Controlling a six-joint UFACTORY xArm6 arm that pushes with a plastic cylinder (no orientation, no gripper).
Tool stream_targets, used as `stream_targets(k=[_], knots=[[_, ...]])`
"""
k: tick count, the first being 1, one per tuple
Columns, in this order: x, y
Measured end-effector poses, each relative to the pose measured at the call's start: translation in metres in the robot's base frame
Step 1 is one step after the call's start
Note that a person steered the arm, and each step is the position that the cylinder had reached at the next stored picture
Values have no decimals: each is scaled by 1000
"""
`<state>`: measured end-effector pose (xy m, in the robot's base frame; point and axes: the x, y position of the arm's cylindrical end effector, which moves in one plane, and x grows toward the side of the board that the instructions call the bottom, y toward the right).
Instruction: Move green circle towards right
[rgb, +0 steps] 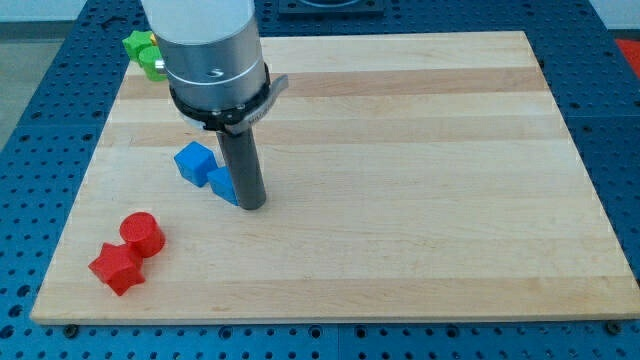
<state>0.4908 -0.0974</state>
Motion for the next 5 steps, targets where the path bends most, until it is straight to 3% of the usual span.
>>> stream_targets(k=[4,5], knots=[[-18,-10],[-29,31]])
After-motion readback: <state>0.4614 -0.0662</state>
